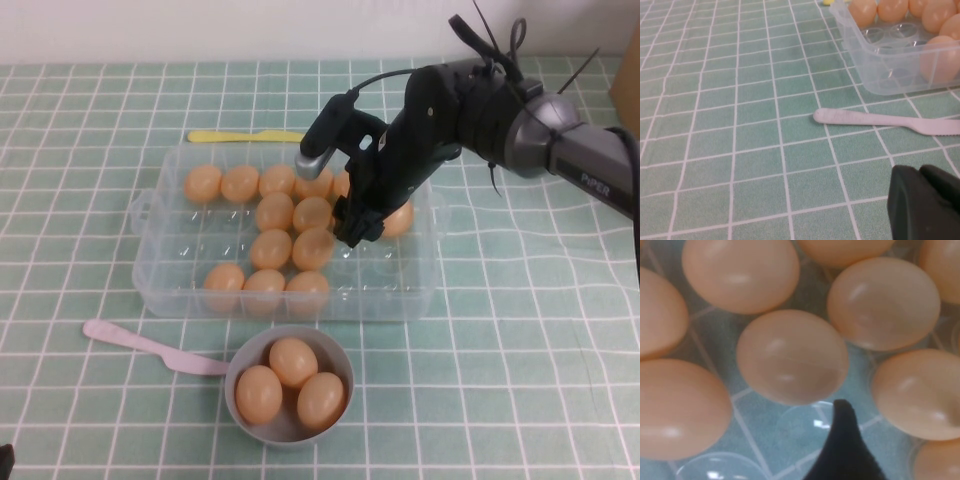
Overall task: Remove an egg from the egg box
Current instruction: Pick up the egg from the plastic box
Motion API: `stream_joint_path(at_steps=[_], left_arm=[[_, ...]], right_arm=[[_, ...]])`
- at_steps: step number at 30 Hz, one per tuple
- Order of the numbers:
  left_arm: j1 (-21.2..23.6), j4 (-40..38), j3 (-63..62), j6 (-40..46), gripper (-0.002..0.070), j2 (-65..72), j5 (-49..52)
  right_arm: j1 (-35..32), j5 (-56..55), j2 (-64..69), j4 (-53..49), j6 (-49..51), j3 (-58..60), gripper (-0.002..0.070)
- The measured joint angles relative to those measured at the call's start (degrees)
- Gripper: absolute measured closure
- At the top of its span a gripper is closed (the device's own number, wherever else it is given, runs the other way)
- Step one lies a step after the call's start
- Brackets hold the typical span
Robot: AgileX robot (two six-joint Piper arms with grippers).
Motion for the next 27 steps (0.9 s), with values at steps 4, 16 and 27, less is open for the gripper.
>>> stream_joint_path(at_steps=[4, 16, 27], left_arm=[[0.0, 0.0, 0.0, 0.0, 0.0679, 0.0, 0.0], [0.0, 0.0, 0.0, 0.0, 0.0679, 0.0, 0.0], [0.0, 0.0, 0.0, 0.0, 0.0679, 0.0, 0.0]], right_arm=[[0.0, -0.55, 0.62, -1.07, 0.0, 0.0, 0.0248], [0.0, -3.97, 1.38, -1.94, 0.0, 0.0, 0.0248], [0.0, -4.55, 3.02, -2.31, 0.0, 0.0, 0.0248]])
